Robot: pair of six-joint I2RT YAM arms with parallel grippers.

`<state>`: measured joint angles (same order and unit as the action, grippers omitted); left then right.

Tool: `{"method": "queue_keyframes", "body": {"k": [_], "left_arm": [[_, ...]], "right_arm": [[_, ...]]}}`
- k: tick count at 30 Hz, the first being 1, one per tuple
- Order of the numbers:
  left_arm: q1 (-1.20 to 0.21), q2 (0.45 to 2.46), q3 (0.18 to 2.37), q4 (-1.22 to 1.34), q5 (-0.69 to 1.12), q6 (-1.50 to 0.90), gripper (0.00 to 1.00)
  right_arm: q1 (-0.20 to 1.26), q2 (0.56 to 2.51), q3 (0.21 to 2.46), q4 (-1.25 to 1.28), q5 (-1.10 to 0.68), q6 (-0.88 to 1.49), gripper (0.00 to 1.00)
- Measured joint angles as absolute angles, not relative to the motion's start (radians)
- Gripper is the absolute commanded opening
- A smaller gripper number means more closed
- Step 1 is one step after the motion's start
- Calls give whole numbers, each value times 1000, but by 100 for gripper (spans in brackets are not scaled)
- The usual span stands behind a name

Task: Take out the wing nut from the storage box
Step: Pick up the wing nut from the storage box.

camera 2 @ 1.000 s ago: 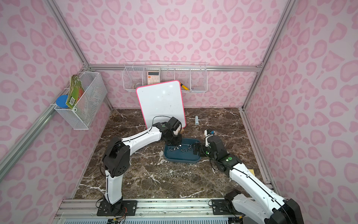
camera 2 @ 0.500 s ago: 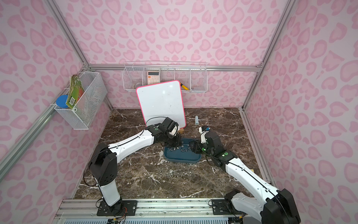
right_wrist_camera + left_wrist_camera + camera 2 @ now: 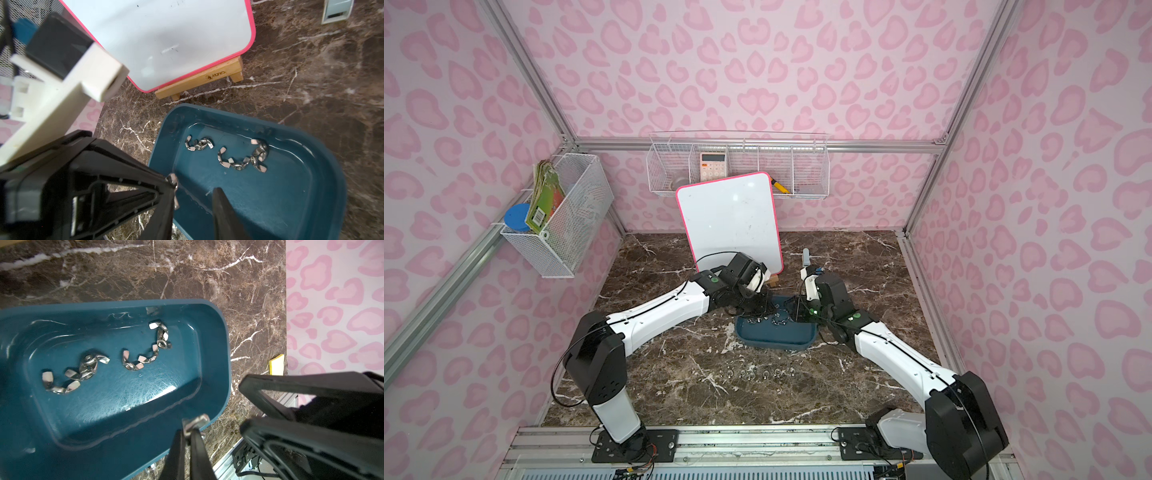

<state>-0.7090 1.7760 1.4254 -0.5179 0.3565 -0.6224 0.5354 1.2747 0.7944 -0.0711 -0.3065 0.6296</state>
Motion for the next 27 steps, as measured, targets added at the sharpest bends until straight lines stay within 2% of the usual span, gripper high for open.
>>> {"method": "queue_keyframes", "body": {"k": [10,14,18,23,27], "left_arm": [[-711,1774,1423,-510,392,-625,3],[-712,1773,1423,-508,399,-625,3],[-712,1773,1423,-507,405,-625,3],[-712,1769,1423,-503,406,-629,3],[-712,1769,1423,-503,408,-633,3]], "right_arm": [[535,1340,833,-58,-359,635,31],[535,1355,842,-56,-377,634,25],[535,1364,843,-53,-397,635,24],[535,1362,841,-44,-415,646,15],[535,1351,830,-32,-429,649,0]]}}
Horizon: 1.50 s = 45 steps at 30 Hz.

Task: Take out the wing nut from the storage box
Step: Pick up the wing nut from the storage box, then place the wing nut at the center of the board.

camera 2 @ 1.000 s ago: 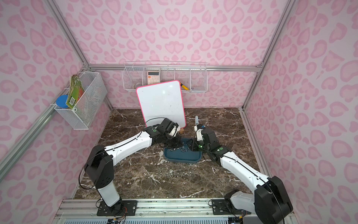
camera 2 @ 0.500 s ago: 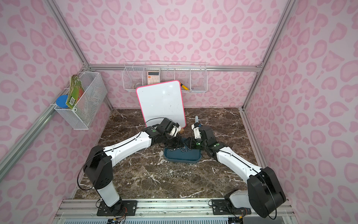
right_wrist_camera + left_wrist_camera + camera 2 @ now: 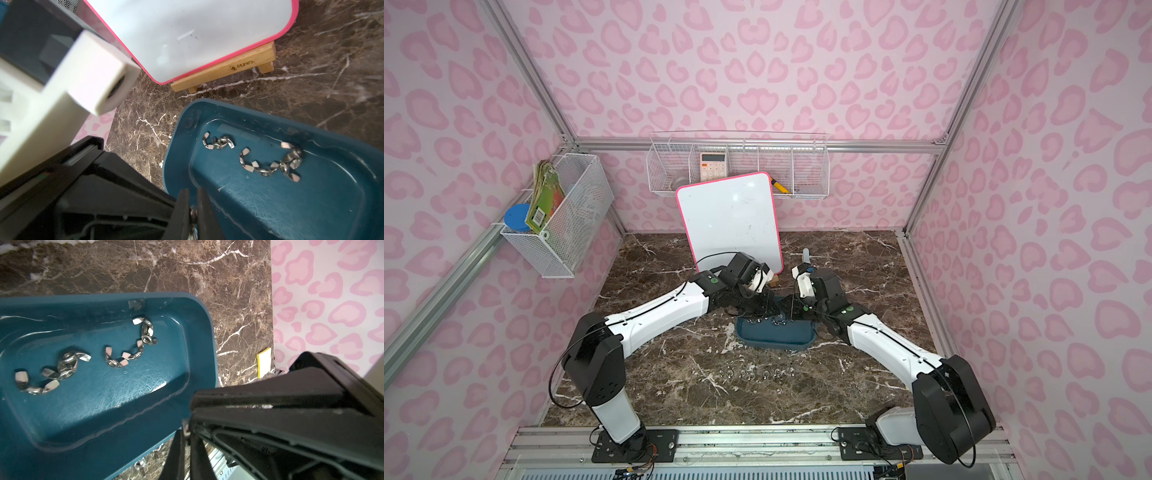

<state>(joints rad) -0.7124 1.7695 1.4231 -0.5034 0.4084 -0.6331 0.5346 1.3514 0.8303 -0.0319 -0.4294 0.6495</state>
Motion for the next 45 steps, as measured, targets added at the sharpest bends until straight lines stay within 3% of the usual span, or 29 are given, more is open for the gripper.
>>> {"method": "queue_keyframes", "body": {"k": [10,13,17,23,26,31,32,45], "left_arm": [[-712,1765,1420,-496,420,-650,18],[-712,1760,1417,-491,420,-650,35],[-712,1749,1403,-485,419,-651,38],[-712,1728,1396,-483,399,-650,57],[-707,1718,1394,-485,382,-650,61],[-682,1691,1384,-495,360,-648,85],[-675,1685,1381,-499,356,-648,98],[-590,1605,1339,-525,313,-647,98]], "right_arm": [[535,1325,812,-28,-429,657,0],[535,1317,809,-36,-418,658,0],[529,1301,804,-47,-403,657,0],[495,1257,778,-107,-374,649,0],[483,1221,767,-155,-337,635,0],[480,1150,735,-249,-279,609,0],[480,1134,724,-268,-263,606,0],[494,1048,600,-480,-156,614,0]]}}
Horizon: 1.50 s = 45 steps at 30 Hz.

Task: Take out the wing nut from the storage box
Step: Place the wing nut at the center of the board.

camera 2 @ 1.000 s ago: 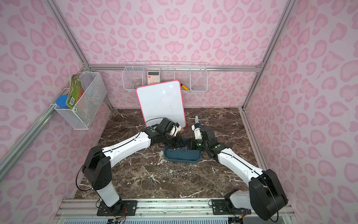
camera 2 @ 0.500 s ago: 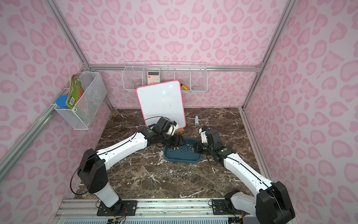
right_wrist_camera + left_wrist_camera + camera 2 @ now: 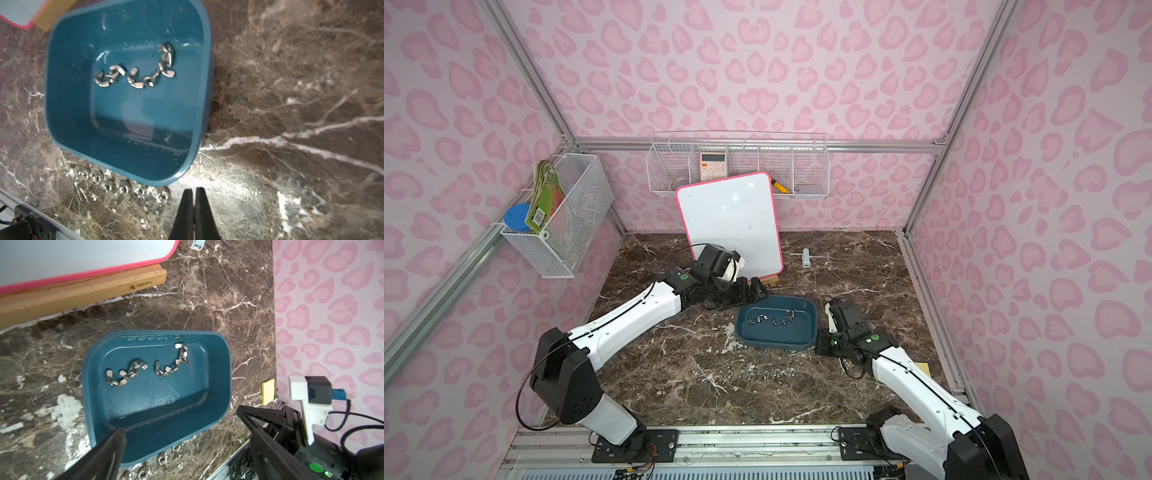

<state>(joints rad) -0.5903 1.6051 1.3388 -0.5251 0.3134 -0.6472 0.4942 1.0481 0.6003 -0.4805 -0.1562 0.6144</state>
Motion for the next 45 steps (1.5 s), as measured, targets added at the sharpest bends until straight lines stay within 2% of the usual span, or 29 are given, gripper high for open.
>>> {"method": "queue_keyframes", "body": {"k": [17,26,28,31,40,45], "left_arm": [[-579,1530,1280,-540,229,-656,98],[-577,1517,1269,-565,201,-673,99],[-577,1517,1269,-567,197,-674,98],[-577,1516,1265,-567,186,-674,98],[-574,1523,1274,-605,149,-682,99],[-574,1523,1265,-603,115,-698,98]], "right_arm": [[684,1302,623,-443,-111,706,0],[743,1354,623,-411,-106,755,0],[744,1359,623,-406,-106,756,7],[745,1357,623,-407,-102,763,24],[747,1237,623,-416,-83,762,41],[746,1134,648,-440,-46,741,56]]}}
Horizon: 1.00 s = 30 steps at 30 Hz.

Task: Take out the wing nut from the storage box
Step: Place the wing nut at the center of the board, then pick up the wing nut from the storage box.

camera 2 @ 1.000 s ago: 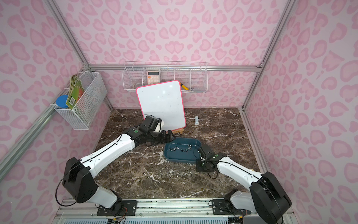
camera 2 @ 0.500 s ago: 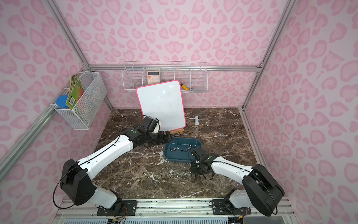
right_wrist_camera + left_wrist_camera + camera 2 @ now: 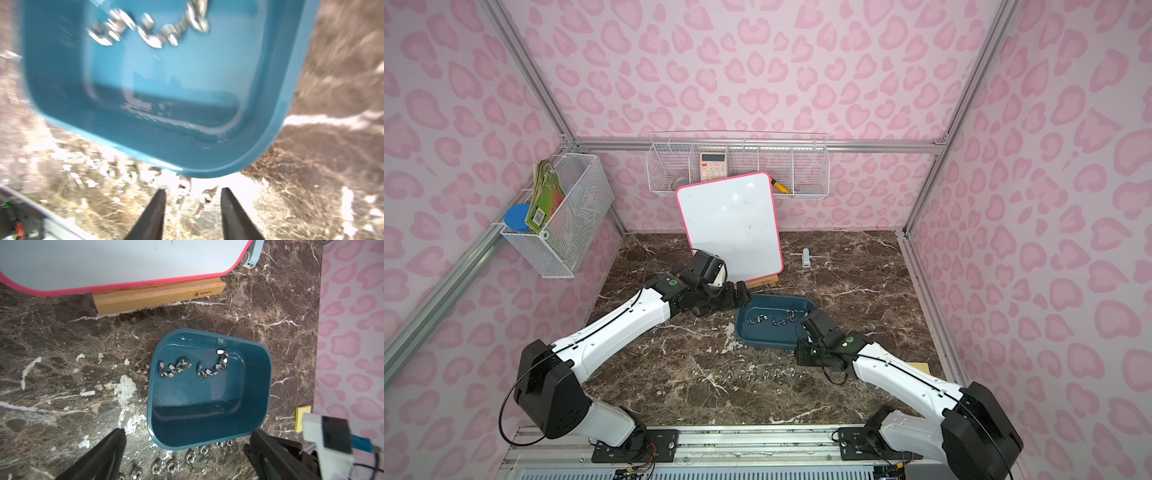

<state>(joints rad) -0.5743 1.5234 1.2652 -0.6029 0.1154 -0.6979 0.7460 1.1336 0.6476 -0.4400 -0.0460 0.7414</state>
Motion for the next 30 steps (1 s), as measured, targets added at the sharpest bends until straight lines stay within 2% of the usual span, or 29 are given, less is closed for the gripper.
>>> {"method": "queue_keyframes", "body": {"k": [3,6,10,12,16,18,25,30], "left_arm": [[-574,1516,1241,-595,95,-701,98],[-574,1508,1227,-583,78,-702,98],[-574,1498,1227,-572,59,-704,99],[-573,1497,1232,-574,49,-704,98],[-574,1497,1253,-598,33,-704,98],[-574,1494,1257,-614,22,-704,98],[-573,1433,1249,-660,-16,-716,98],[-572,1387,1224,-693,-43,-730,99]], "right_arm": [[746,1083,661,-439,-12,725,73],[738,1049,669,-425,19,702,84],[722,1053,693,-391,39,656,88],[711,1083,716,-367,40,624,92],[694,1180,775,-333,40,557,94],[691,1240,809,-316,39,518,91],[688,1456,928,-279,6,408,61],[690,1579,981,-244,-38,348,48]]}}
